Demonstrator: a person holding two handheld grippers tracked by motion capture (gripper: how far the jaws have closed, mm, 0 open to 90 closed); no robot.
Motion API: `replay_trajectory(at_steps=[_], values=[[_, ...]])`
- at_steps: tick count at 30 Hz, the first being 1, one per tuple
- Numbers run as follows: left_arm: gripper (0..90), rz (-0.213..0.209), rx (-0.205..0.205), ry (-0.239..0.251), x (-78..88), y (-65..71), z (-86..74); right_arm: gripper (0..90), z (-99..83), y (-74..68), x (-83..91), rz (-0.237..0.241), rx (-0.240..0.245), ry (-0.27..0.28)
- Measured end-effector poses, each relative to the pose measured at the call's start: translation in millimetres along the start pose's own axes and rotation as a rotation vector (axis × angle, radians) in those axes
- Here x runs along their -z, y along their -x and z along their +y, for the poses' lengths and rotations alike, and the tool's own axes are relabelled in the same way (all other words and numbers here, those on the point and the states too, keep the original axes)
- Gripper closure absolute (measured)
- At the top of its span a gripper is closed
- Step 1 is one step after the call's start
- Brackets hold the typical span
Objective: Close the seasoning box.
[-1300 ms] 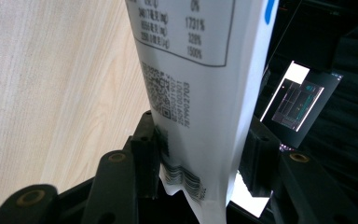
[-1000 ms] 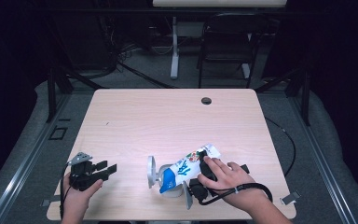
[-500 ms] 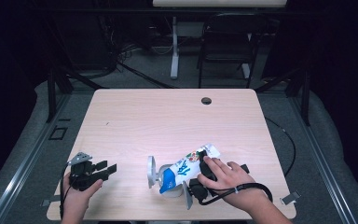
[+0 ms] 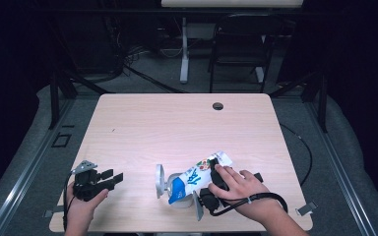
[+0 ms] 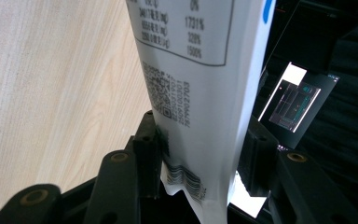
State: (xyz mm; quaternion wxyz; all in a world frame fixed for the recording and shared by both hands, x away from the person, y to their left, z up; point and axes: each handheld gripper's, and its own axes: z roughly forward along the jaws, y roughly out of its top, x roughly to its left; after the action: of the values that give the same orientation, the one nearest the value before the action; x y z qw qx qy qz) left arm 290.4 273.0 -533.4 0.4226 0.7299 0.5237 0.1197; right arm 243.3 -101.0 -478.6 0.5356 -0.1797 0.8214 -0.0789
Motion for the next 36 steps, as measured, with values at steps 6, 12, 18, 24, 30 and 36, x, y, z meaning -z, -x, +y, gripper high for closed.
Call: replay_trajectory(at_steps=[6,12,18,24,30,36], values=[[49.5,0.001,0.0,0.0,0.0,-0.2,0.1,57.5,0.1,0.2,0.0,-0.001,0.002,0.0],[49.5,0.002,0.004,0.0,0.3,-0.1,0.0,57.6,0.4,0.3,0.0,-0.003,0.006,-0.003],[49.5,-0.001,0.006,0.005,0.4,-1.0,-0.3,57.8,0.4,0.3,0.1,-0.006,0.006,-0.002],[49.5,-0.001,0.005,0.004,0.4,-1.0,-0.3,57.9,0.8,0.8,0.4,-0.009,0.014,-0.006],[49.5,-0.002,0.004,0.002,0.4,-1.1,-0.4,58.3,0.9,1.2,0.4,-0.011,0.017,-0.007],[49.5,0.001,0.004,0.002,-0.1,-1.1,-0.9,58.8,0.9,1.3,0.4,-0.013,0.019,-0.006]])
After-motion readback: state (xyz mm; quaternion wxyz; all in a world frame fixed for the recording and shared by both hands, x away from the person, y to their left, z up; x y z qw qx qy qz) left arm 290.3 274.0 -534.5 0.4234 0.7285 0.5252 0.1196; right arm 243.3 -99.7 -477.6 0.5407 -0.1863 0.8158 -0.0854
